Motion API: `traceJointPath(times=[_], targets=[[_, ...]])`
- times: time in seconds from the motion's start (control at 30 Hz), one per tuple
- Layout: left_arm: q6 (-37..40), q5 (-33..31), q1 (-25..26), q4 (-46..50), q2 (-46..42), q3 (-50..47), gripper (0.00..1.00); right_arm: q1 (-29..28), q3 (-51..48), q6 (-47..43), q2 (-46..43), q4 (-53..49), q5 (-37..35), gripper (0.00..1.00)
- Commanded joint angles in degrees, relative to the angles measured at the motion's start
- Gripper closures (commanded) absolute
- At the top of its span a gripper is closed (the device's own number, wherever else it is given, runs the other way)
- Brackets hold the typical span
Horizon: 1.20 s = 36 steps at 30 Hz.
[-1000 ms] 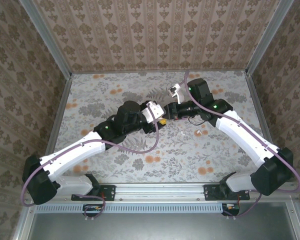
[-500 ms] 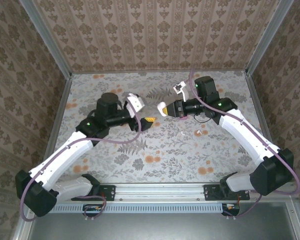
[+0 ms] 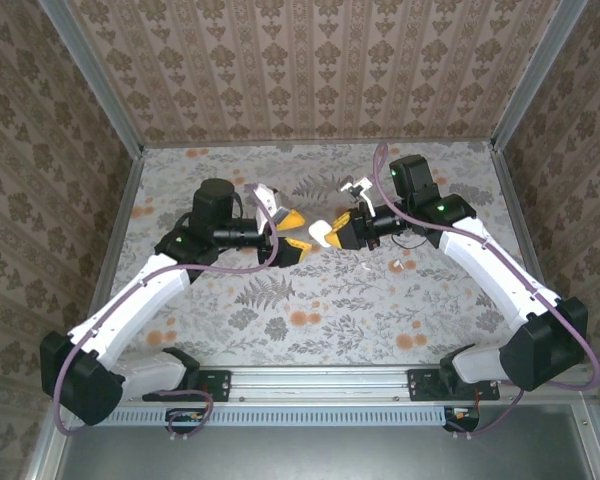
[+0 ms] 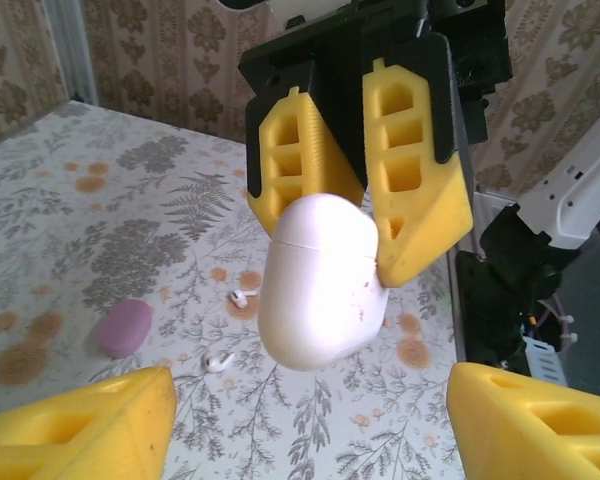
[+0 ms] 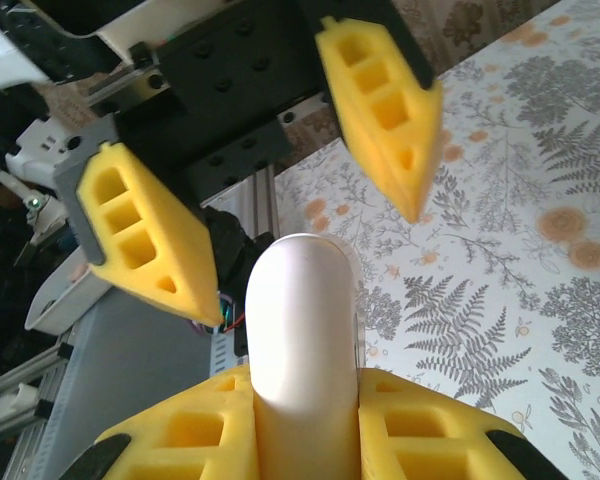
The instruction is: Insert wireless bluetooth earbuds into charging case
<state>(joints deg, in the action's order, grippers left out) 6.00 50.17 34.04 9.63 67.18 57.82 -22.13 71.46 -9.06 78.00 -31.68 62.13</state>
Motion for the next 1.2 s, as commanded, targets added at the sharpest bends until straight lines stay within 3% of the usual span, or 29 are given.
traceJointPath(times=[0.0,0.43,1.17], targets=[[-0.6,4.5,0.3,0.2,0.7,2.9,0.29,0.1,2.7,-6.2,1.0,-4.2,3.9,0.78],[0.8,6.7,1.8,3.3,4.2,6.5,0.45,0.0,4.0,-8.7,3.0,-5.9,5.5,0.77],[3.3,6.5,2.9,8.8,6.4,9.6,0.55,0.8,4.2,-9.7,2.6,-6.0,5.7,0.78]])
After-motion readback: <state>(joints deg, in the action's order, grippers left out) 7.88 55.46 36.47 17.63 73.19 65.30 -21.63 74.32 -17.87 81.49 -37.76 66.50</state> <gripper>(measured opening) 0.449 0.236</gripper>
